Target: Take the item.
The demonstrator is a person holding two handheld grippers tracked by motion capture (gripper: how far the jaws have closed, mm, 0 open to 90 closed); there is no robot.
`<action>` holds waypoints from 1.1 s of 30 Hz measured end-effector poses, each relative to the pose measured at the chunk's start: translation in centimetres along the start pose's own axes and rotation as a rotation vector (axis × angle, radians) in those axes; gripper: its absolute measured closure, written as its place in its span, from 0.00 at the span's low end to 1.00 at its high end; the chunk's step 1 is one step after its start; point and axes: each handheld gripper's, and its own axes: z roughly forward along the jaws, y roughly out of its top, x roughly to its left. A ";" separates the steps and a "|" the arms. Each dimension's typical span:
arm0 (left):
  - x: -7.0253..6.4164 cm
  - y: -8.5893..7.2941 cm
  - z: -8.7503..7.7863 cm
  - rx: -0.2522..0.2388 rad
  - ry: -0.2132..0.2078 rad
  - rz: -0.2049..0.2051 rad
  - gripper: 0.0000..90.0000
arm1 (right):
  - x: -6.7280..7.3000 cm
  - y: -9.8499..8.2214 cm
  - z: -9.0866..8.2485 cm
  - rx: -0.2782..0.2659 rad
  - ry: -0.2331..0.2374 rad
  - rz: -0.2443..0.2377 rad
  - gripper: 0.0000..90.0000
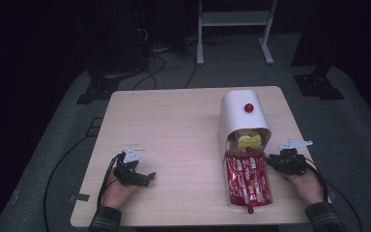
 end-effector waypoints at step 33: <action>0.0 0.0 0.0 -0.001 -0.001 0.001 0.00 | 0.4 -2.0 -3.6 -0.077 0.003 0.085 0.01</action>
